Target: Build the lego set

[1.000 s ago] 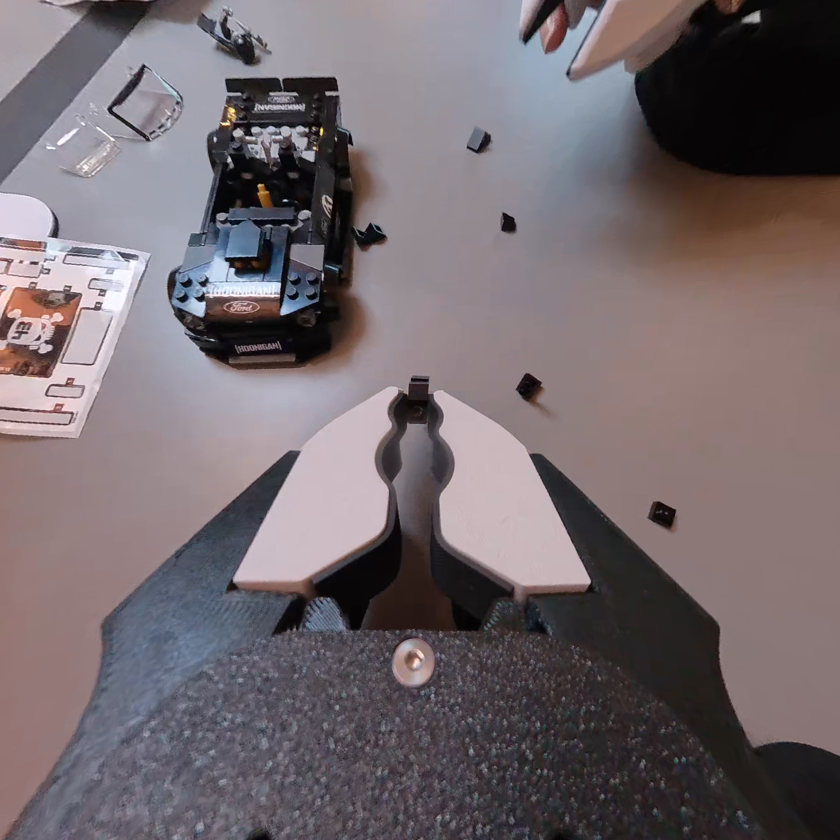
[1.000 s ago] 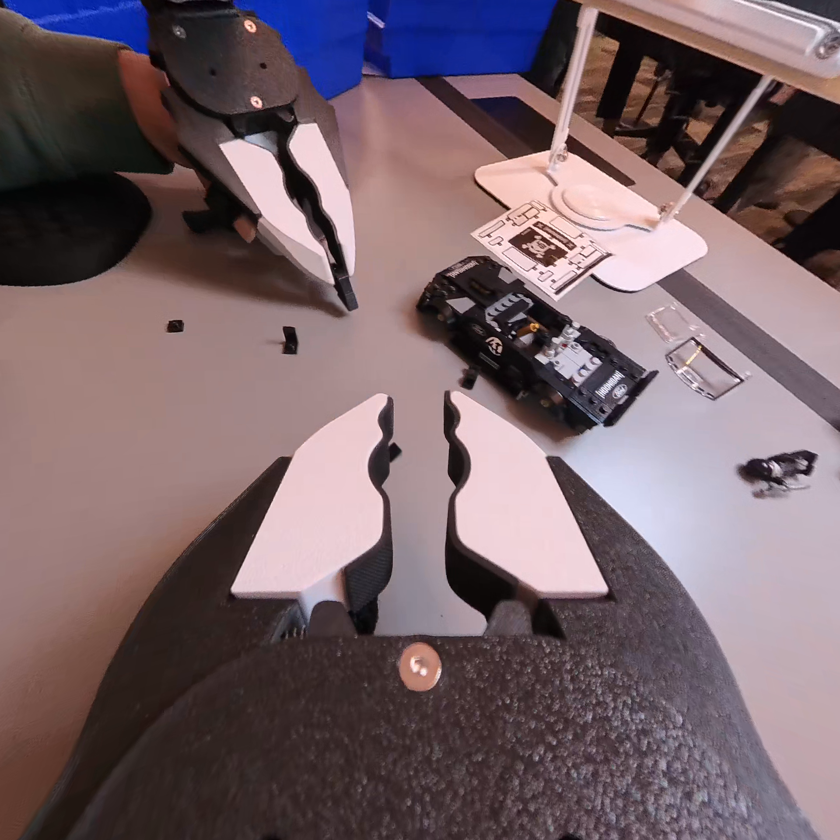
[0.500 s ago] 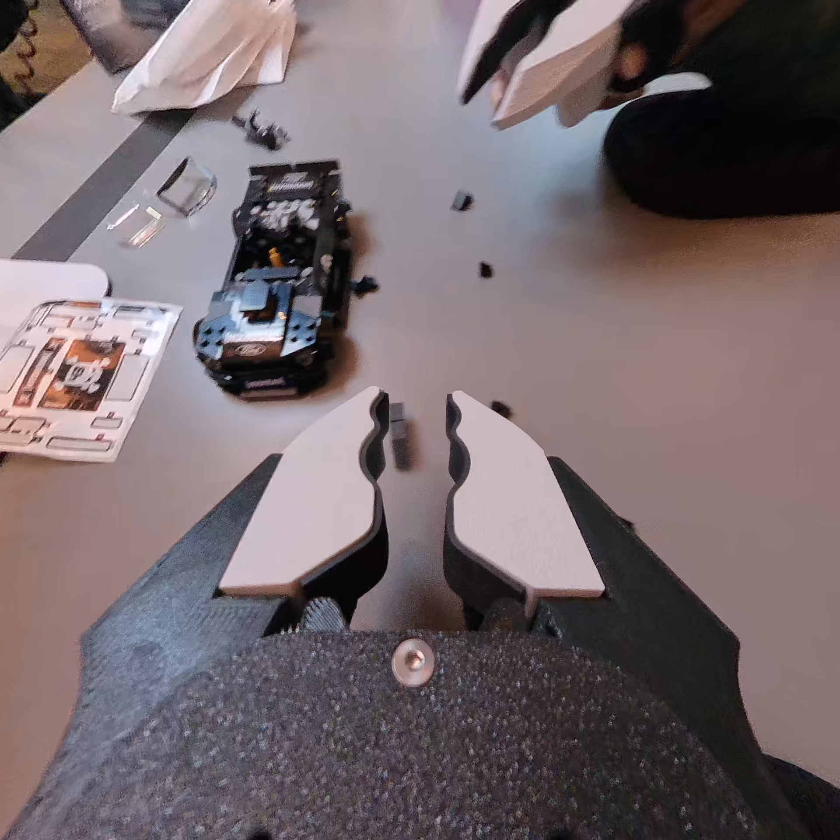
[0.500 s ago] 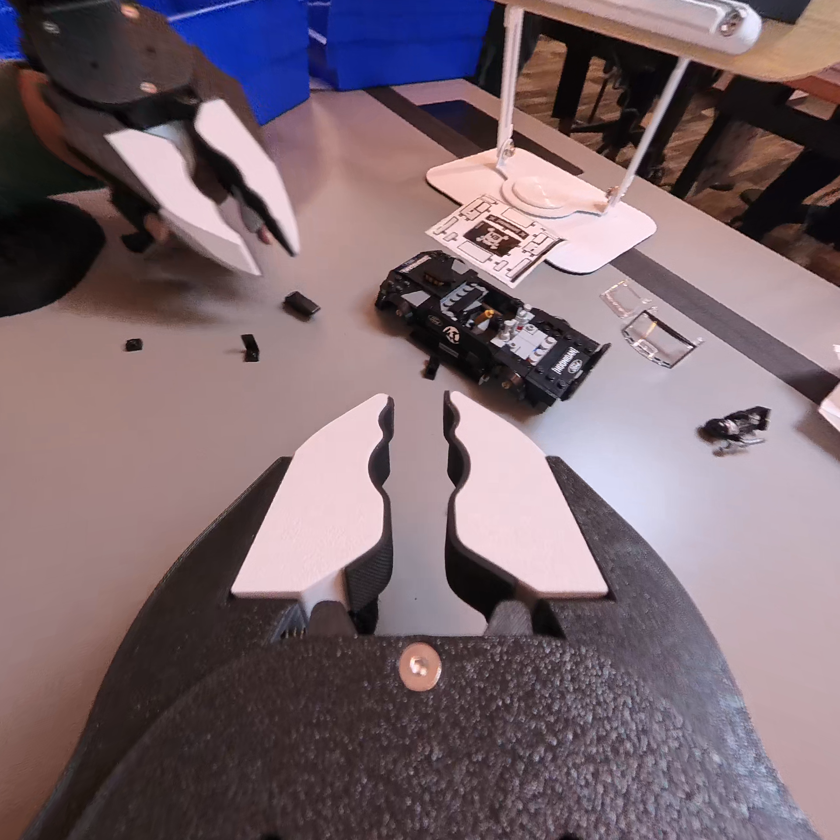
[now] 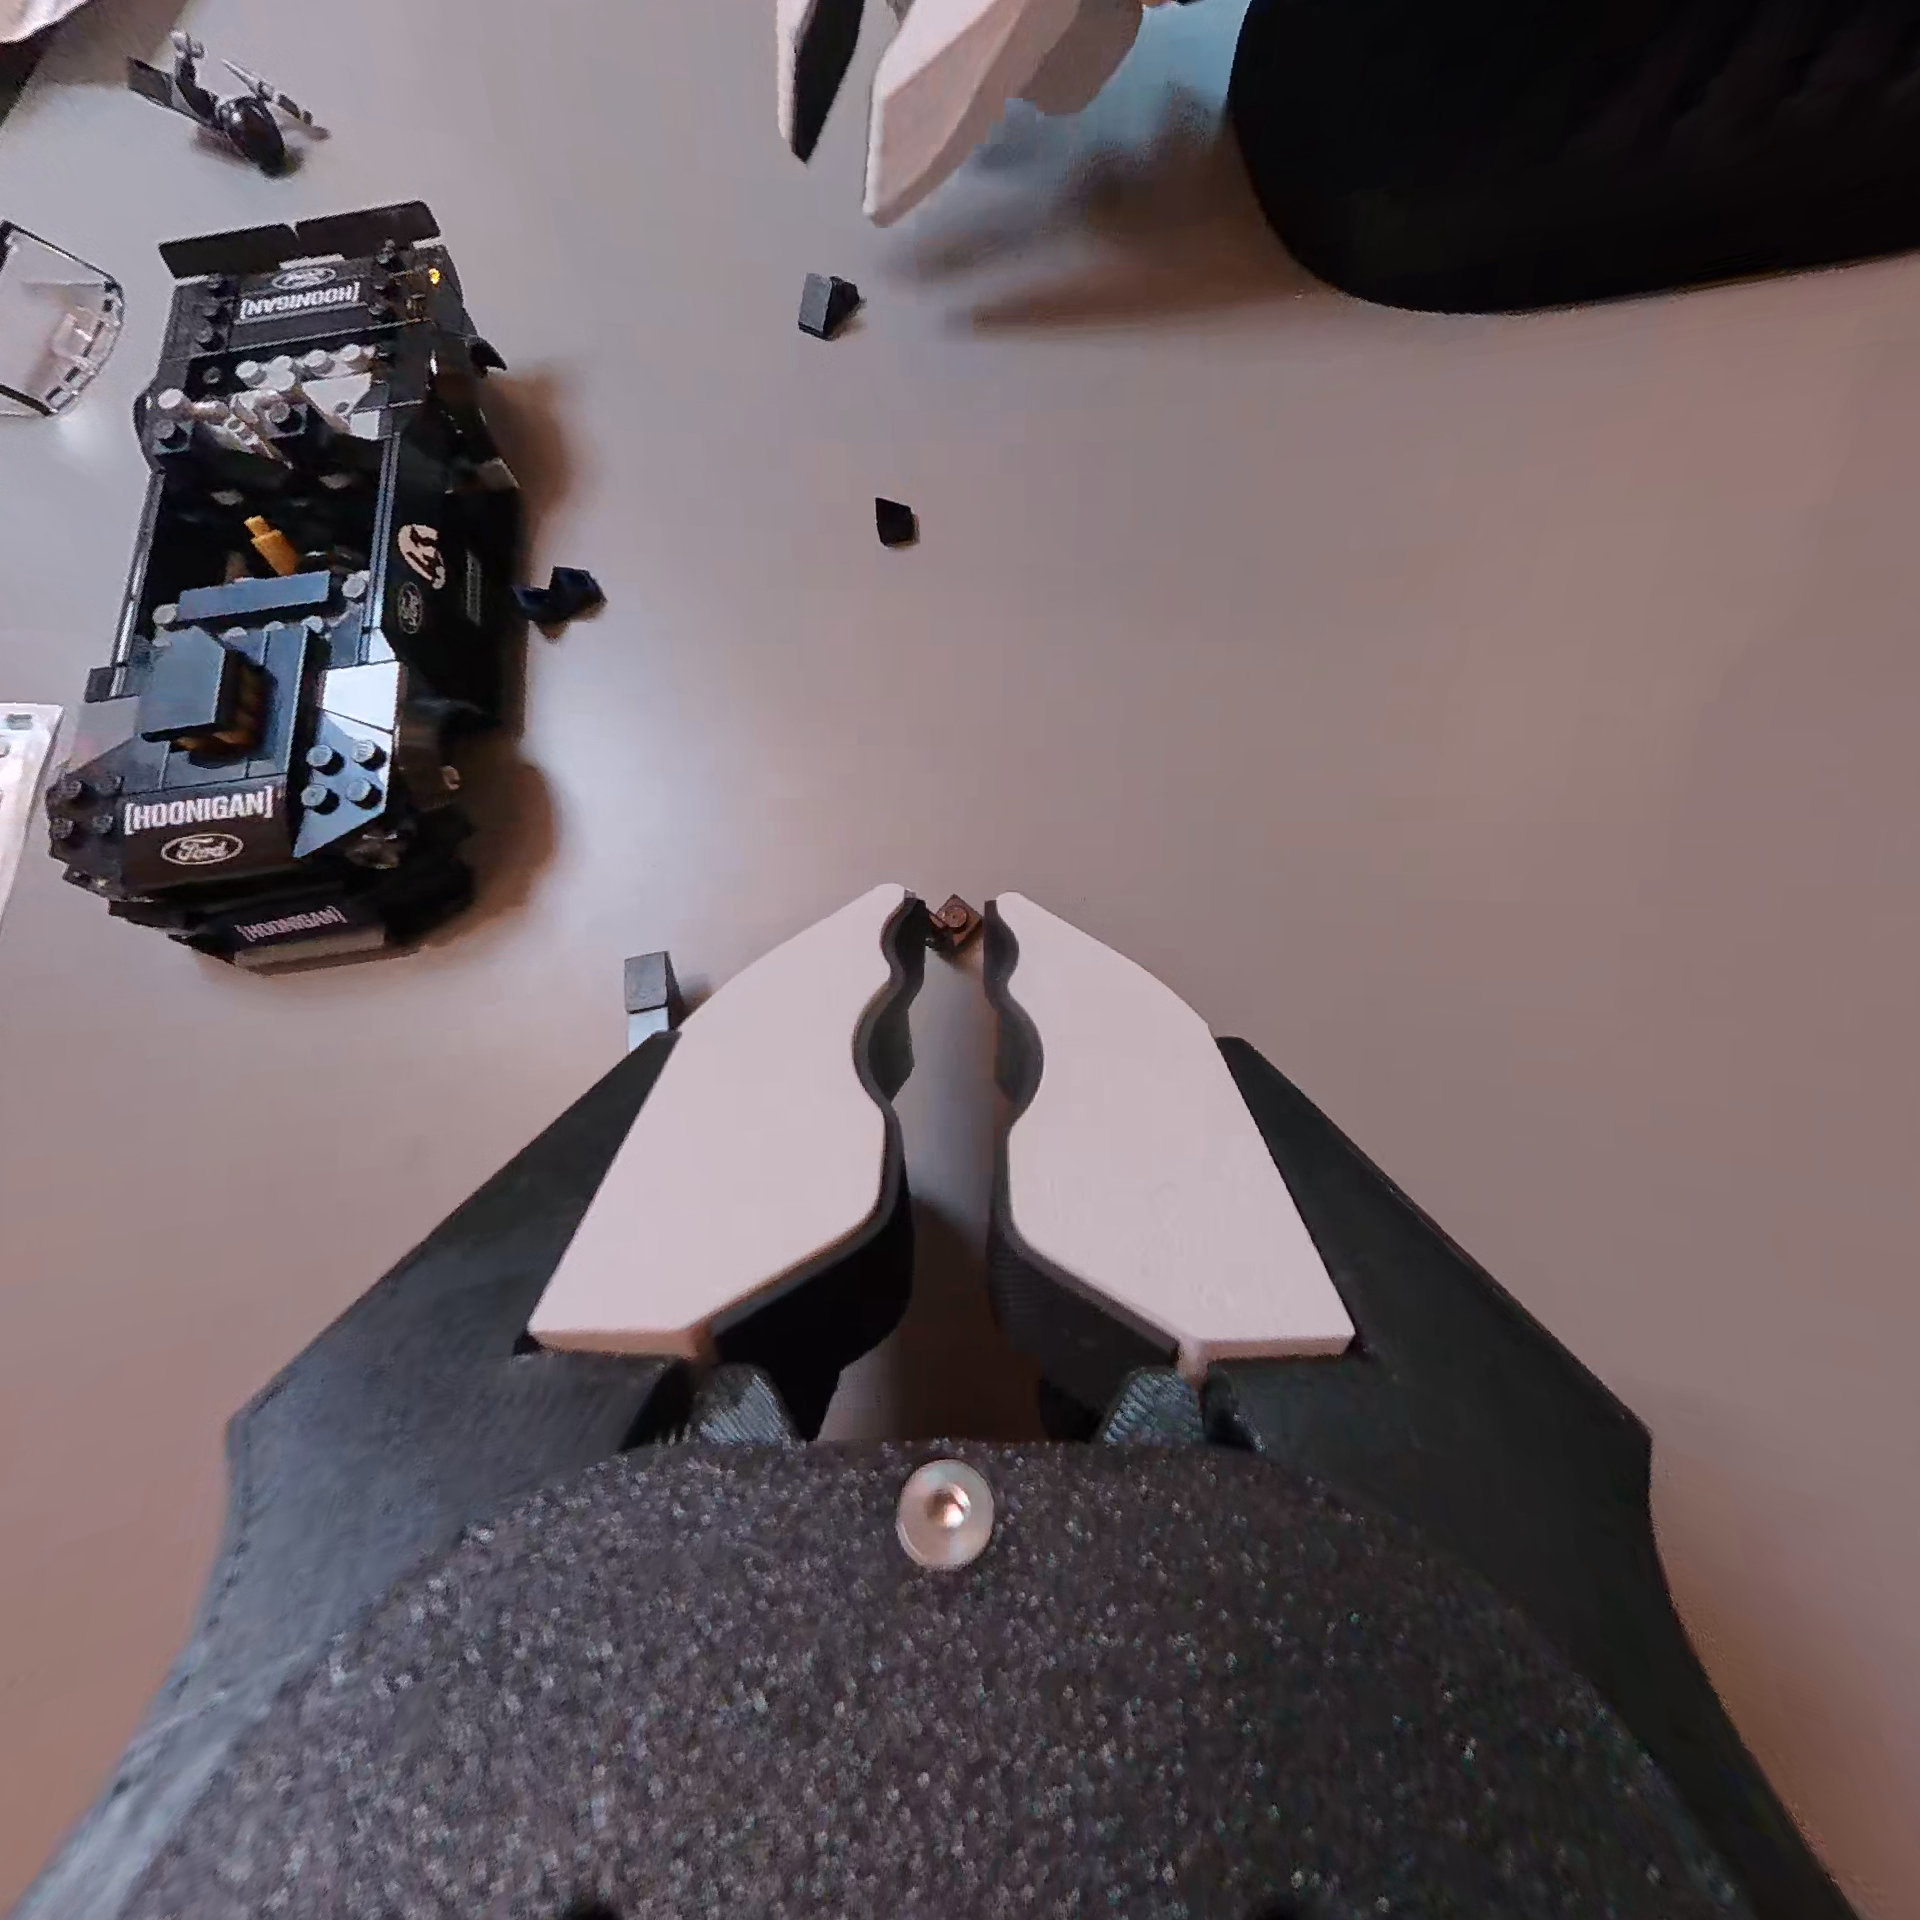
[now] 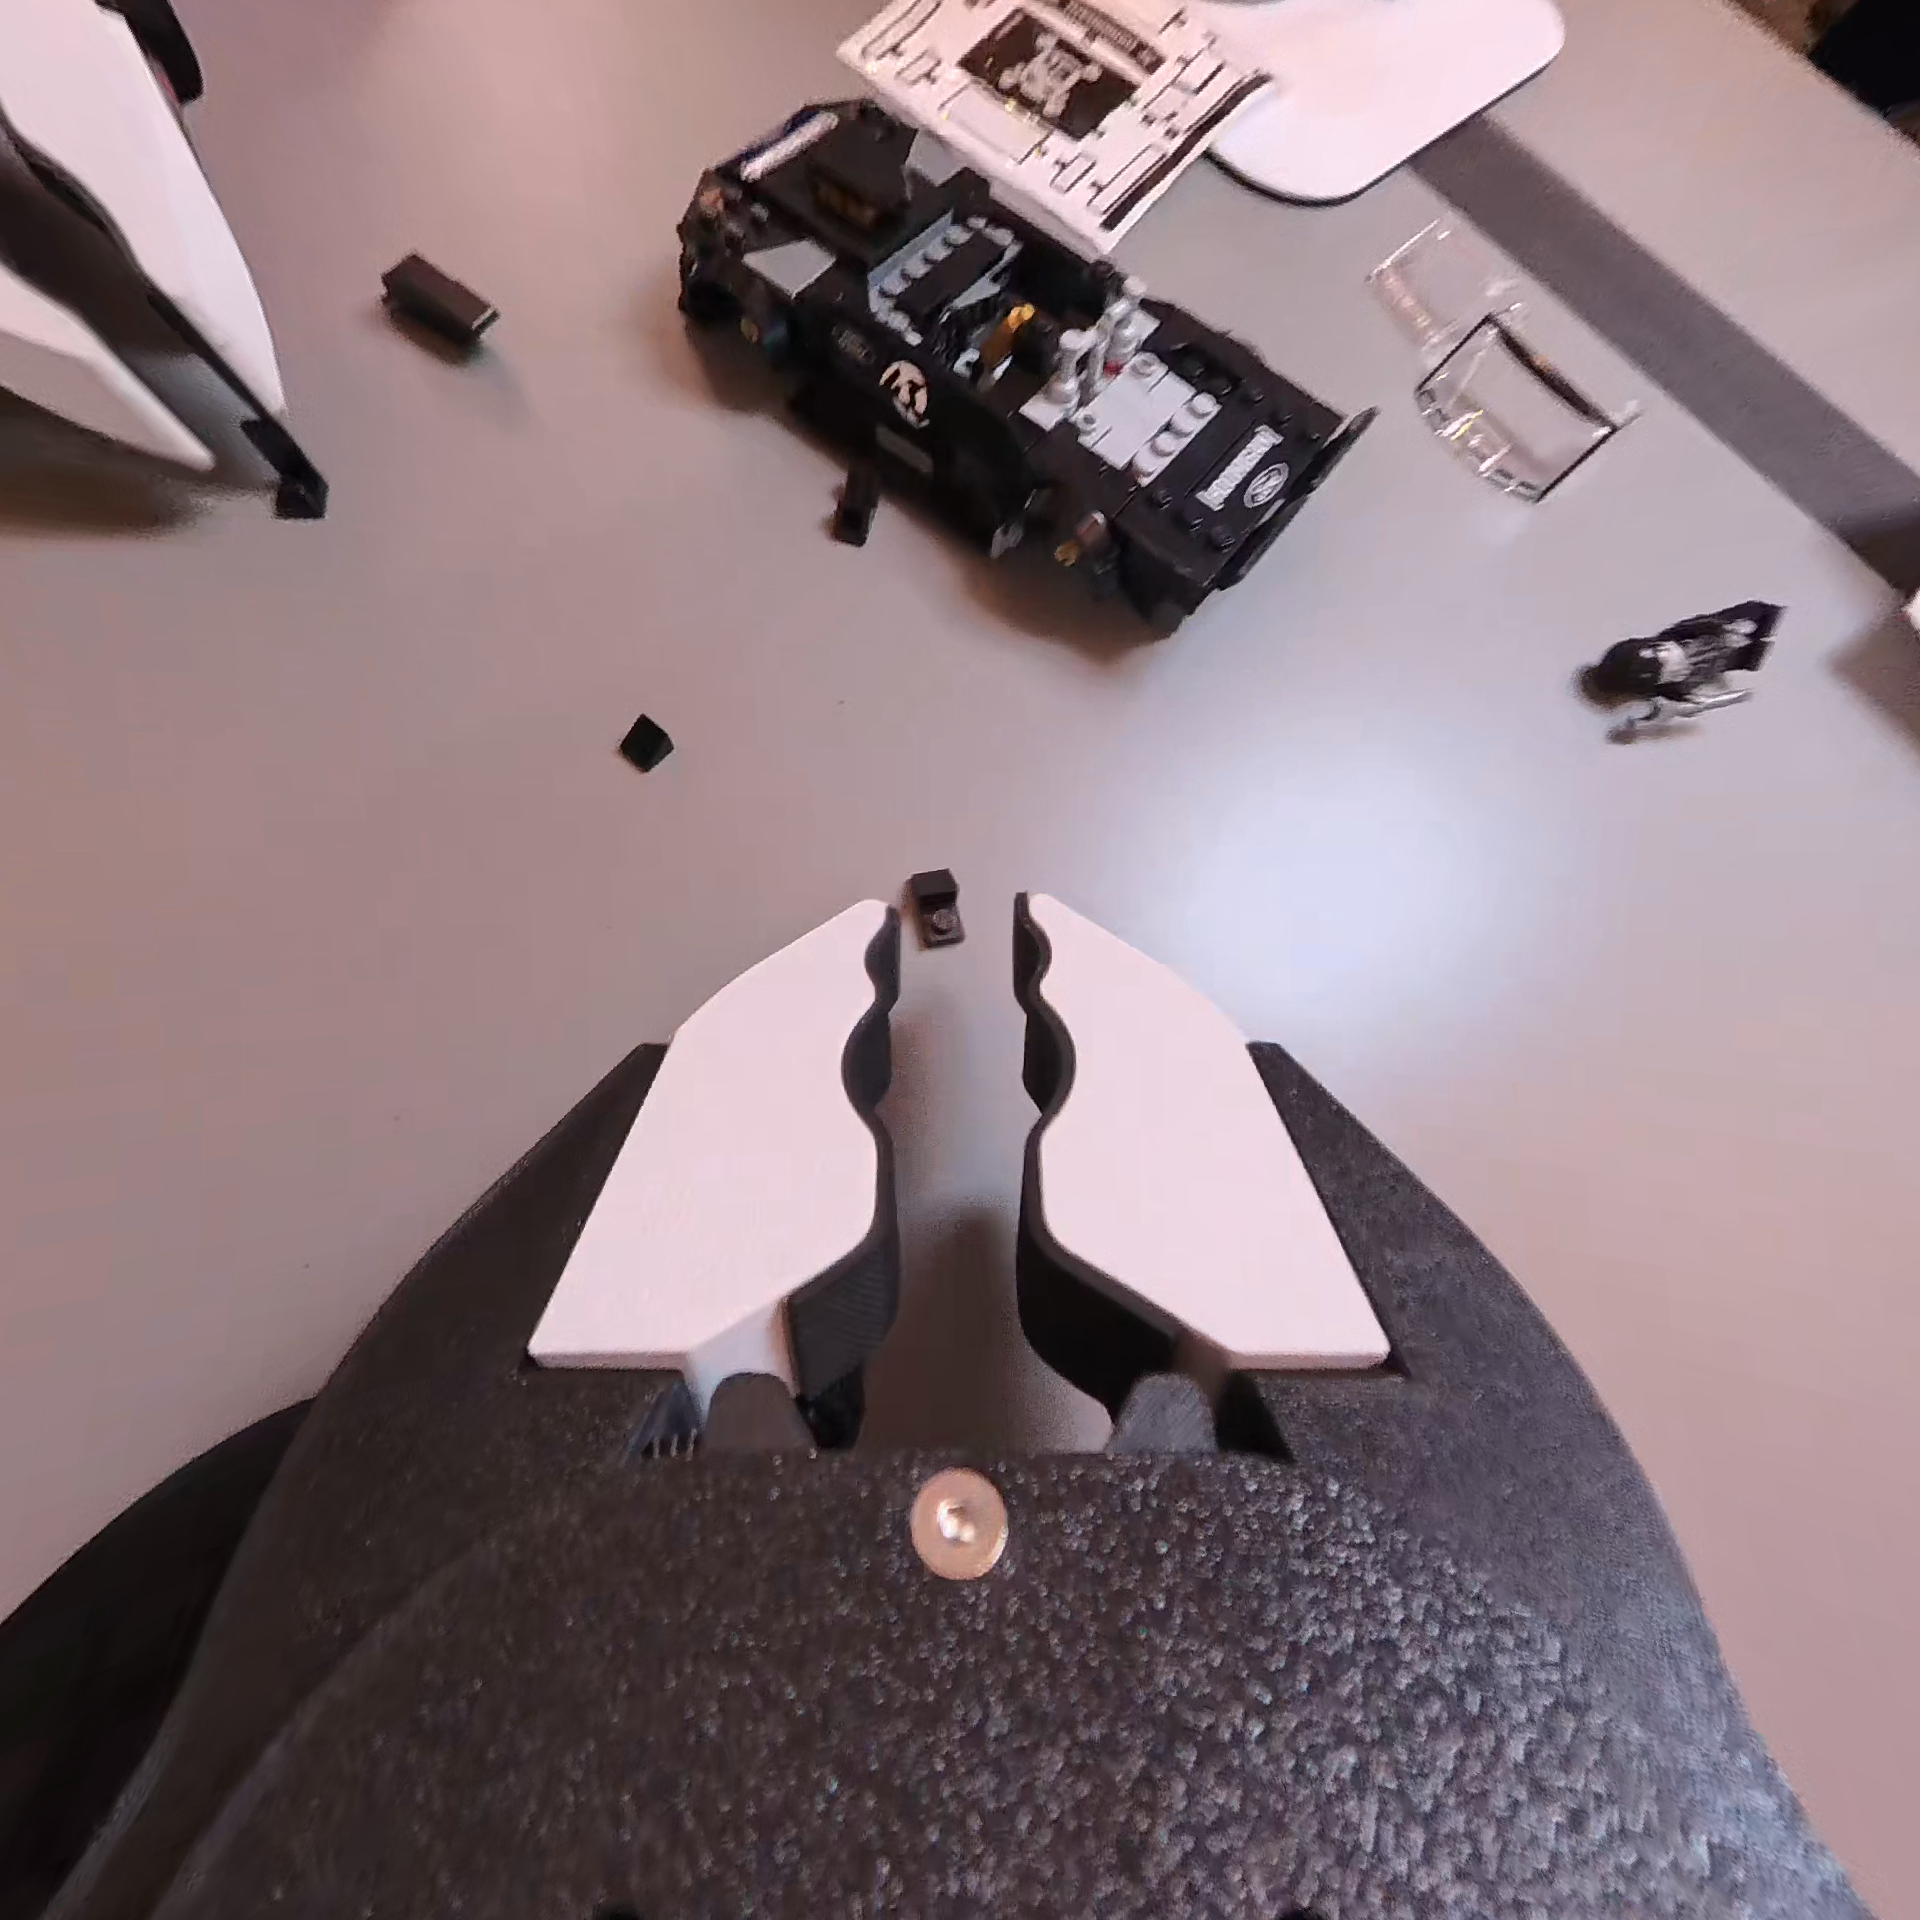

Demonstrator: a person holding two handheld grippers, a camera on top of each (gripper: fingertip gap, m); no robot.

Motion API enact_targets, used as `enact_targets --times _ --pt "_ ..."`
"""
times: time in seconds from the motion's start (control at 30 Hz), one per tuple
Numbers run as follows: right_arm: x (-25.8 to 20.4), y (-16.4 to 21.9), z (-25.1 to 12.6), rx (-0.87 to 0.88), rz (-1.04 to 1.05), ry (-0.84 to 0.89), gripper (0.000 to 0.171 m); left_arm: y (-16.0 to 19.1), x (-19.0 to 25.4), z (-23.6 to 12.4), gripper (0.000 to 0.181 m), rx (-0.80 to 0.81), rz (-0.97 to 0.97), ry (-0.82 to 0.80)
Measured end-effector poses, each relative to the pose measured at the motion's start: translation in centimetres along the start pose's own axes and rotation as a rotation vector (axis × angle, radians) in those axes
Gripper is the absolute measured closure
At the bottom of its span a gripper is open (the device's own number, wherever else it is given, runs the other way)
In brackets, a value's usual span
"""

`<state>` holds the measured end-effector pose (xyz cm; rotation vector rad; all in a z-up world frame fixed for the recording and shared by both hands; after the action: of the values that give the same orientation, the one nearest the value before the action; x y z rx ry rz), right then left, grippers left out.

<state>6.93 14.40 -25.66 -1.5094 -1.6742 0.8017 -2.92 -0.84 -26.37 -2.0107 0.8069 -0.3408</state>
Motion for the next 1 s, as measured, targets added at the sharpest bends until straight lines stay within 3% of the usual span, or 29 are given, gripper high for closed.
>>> enact_targets --times 0.3,0.37,0.47,0.57,0.7,0.9,1.0 --pt "-0.3 0.7 2.1 -0.099 -0.034 -0.051 0.151 -0.1 -0.8 0.8 0.173 -0.025 0.019 -0.06" --pt "-0.3 0.7 2.3 -0.127 -0.054 -0.049 0.163 -0.1 -0.9 1.0 0.175 -0.036 0.025 -0.075" --pt "-0.8 0.7 2.1 -0.133 -0.089 -0.059 0.163 -0.2 -0.8 1.4 0.18 -0.042 0.029 -0.068" --pt "-4.0 -0.6 1.1 -0.048 -0.12 -0.204 0.163 -0.1 -0.5 1.7 0.18 -0.051 0.031 -0.059" --pt "-11.9 -3.3 0.5 0.07 -0.203 -0.475 0.163 -0.6 0.1 1.6 0.18 -0.021 0.021 -0.017" --pt "-16.4 -2.2 2.9 -0.022 -0.378 -0.511 0.163 -1.3 0.1 0.5 0.175 0.041 -0.017 -0.015" --pt "-16.5 -2.3 2.8 -0.014 -0.367 -0.518 0.151 -1.3 -0.1 -0.2 0.173 0.062 -0.039 -0.017"
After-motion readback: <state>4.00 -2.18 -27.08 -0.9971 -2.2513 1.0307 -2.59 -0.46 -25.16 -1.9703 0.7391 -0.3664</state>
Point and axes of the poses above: each gripper's, where its closed fingertips meet, z out along the fingers, y out of its underside, x = y × z across the jaws, the point moved 1 cm from there along -z, back along the fingers, and after that the axes turned 8 degrees about x, right-handed, at the moved point
